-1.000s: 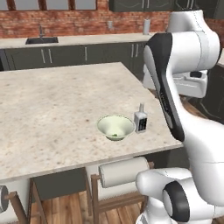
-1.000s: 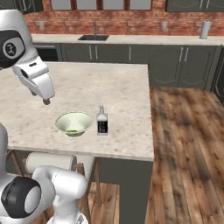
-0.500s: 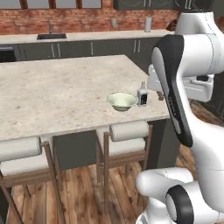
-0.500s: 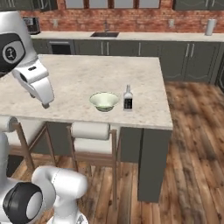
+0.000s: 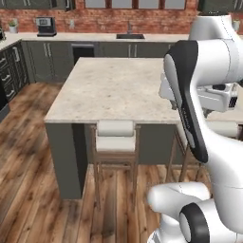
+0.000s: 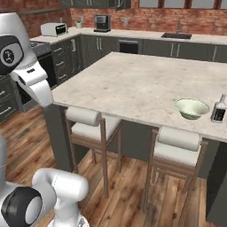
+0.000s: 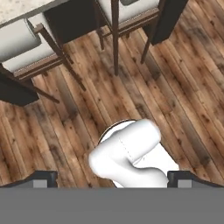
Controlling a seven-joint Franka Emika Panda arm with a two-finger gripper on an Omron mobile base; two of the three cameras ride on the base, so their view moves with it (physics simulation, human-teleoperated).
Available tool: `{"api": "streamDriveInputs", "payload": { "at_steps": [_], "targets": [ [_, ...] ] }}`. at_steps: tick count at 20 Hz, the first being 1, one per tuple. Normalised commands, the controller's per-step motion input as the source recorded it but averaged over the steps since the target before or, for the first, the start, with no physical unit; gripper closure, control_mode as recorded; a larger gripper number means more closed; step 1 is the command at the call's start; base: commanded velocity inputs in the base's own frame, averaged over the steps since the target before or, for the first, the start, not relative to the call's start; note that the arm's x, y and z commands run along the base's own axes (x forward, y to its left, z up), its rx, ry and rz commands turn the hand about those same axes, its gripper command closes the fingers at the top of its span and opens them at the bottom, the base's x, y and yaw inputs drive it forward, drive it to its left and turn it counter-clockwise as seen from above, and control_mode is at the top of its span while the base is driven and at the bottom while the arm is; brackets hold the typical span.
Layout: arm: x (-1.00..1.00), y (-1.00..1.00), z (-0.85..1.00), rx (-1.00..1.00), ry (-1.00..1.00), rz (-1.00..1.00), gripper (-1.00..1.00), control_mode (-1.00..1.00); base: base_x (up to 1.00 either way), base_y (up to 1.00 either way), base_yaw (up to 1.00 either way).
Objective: There is a bowl on the dining counter. Grab a lemon wedge from the fridge and place it in the bowl. Then get the liquor bottle and glass cup from the cabinet and place them next to the bowl.
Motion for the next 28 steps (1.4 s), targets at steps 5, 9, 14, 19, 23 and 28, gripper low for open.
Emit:
{"api": "streamDriveInputs", "payload": {
  "at_steps": [5,9,14,19,23,28],
  "targets": [
    [0.0,0.0,0.0,0.0,0.0,0.0,-1.0,1.0,-0.06,1.0,0.34],
    [0.0,0.0,0.0,0.0,0.0,0.0,-1.0,1.0,0.21,1.0,0.13],
    [0.0,0.0,0.0,0.0,0.0,0.0,-1.0,1.0,0.71,1.0,0.0],
    [0.0,0.0,0.0,0.0,0.0,0.0,-1.0,1.0,0.93,1.0,-0.07],
    [0.0,0.0,0.0,0.0,0.0,0.0,-1.0,1.0,1.0,1.0,-0.13],
    [0.0,0.0,0.0,0.0,0.0,0.0,-1.0,1.0,1.0,0.93,-0.2]
  ]
}}
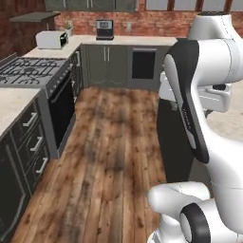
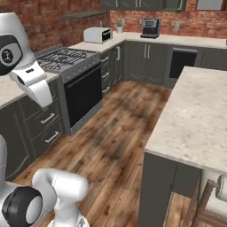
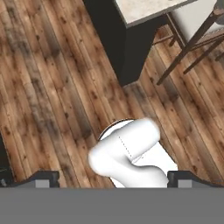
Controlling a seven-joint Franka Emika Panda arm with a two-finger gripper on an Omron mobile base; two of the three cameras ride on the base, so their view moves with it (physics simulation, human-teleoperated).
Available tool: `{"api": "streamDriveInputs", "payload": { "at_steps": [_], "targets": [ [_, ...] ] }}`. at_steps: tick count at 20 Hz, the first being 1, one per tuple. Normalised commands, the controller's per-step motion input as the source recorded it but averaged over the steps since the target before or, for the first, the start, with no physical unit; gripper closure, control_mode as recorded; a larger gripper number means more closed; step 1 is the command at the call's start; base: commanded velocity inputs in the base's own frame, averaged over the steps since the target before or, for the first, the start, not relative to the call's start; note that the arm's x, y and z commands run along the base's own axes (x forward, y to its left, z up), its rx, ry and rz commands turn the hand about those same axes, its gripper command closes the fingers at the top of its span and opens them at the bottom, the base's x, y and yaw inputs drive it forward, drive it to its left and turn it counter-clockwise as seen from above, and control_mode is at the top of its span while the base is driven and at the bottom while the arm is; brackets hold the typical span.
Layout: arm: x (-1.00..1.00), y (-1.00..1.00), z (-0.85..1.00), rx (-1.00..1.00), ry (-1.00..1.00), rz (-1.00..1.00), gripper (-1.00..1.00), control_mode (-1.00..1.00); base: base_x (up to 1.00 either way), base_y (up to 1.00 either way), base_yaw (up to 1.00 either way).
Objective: There is a bowl on the dining counter. Grab a lemon wedge from the fridge and place it in the bowl. Then get the liquor bottle and glass cup from the cabinet and place them next to the bowl.
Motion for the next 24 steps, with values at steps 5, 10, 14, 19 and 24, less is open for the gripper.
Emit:
{"api": "streamDriveInputs", "payload": {
  "at_steps": [5,10,14,19,24],
  "targets": [
    [0.0,0.0,0.0,0.0,0.0,0.0,-1.0,1.0,0.99,0.72,-0.3],
    [0.0,0.0,0.0,0.0,0.0,0.0,-1.0,1.0,1.0,0.5,-0.33],
    [0.0,0.0,0.0,0.0,0.0,0.0,-1.0,1.0,1.0,0.37,-0.31],
    [0.0,0.0,0.0,0.0,0.0,0.0,-1.0,1.0,1.0,0.36,-0.28],
    [0.0,0.0,0.0,0.0,0.0,0.0,-1.0,1.0,1.0,0.46,-0.24]
  ]
}}
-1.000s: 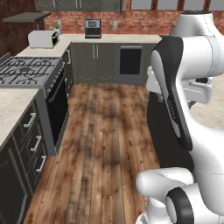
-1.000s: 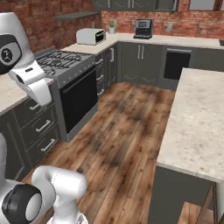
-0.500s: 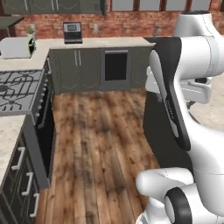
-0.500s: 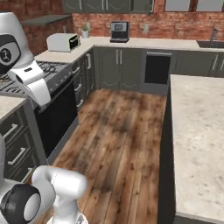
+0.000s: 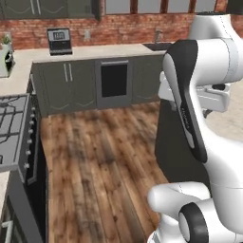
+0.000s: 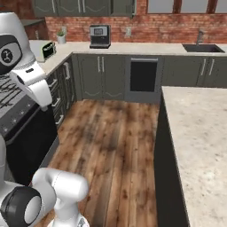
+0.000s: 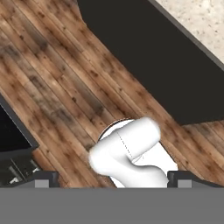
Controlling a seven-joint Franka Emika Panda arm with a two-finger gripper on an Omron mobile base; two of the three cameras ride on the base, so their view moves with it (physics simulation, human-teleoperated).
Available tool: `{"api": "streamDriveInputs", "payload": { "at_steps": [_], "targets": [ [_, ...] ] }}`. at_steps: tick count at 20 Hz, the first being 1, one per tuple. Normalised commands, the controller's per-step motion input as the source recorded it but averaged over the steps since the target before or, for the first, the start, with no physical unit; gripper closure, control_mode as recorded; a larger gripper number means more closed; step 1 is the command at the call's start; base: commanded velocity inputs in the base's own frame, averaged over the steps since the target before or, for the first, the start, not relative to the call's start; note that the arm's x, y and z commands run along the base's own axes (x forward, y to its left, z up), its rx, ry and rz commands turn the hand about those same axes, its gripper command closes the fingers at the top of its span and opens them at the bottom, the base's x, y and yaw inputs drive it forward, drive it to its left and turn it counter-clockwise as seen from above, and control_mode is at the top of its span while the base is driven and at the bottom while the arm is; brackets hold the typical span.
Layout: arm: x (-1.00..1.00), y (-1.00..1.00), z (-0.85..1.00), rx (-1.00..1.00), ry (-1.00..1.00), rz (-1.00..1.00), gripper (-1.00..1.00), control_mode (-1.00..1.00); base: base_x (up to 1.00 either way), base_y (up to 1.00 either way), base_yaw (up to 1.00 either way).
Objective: There is a bowl on the dining counter. Grab a lemon wedge from the fridge and place it in the bowl. Then get the liquor bottle and glass cup from the cabinet and place them next to the bowl.
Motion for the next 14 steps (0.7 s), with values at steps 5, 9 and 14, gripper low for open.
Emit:
{"api": "streamDriveInputs", "payload": {
  "at_steps": [5,9,14],
  "targets": [
    [0.0,0.0,0.0,0.0,0.0,0.0,-1.0,1.0,1.0,0.5,-0.12],
    [0.0,0.0,0.0,0.0,0.0,0.0,-1.0,1.0,1.0,0.38,-0.02],
    [0.0,0.0,0.0,0.0,0.0,0.0,-1.0,1.0,1.0,0.3,0.0]
  ]
}}
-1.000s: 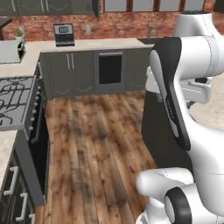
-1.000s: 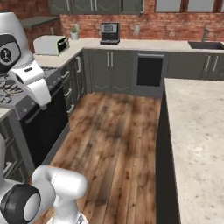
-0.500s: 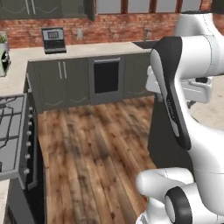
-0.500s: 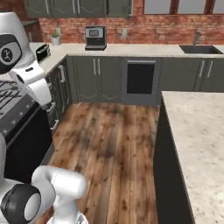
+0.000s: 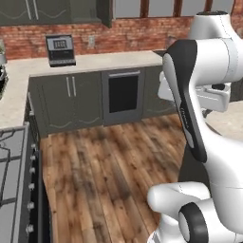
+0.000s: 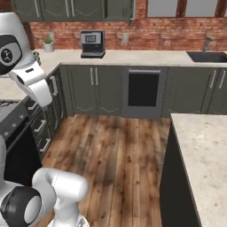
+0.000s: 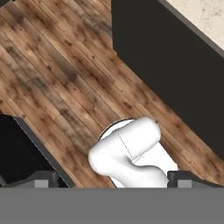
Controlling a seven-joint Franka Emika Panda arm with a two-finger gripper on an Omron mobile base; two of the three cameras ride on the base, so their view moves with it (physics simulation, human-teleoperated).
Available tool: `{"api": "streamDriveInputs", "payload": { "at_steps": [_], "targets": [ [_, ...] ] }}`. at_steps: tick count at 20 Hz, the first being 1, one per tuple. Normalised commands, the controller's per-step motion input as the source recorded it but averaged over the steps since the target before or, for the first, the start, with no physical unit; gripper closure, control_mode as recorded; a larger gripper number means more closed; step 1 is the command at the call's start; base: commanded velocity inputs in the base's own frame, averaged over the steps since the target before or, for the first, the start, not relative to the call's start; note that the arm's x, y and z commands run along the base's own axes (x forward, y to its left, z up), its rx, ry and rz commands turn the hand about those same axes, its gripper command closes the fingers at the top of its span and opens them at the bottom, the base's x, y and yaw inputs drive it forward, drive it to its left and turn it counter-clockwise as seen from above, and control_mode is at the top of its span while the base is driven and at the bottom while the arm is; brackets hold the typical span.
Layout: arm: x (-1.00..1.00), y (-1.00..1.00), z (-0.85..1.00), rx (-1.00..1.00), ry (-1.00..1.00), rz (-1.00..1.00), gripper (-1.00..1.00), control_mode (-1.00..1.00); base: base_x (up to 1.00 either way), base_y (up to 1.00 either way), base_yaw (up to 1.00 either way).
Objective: There is a bowl on the dining counter. Grab a lemon wedge from the fridge and place it in the bowl. Then get the liquor bottle and glass cup from the cabinet and place them next to the bowl.
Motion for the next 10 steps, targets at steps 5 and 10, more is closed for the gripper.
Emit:
{"api": "streamDriveInputs", "payload": {
  "at_steps": [5,10],
  "targets": [
    [0.0,0.0,0.0,0.0,0.0,0.0,-1.0,1.0,1.0,0.22,0.0],
    [0.0,0.0,0.0,0.0,0.0,0.0,-1.0,1.0,1.0,0.18,0.0]
  ]
}}
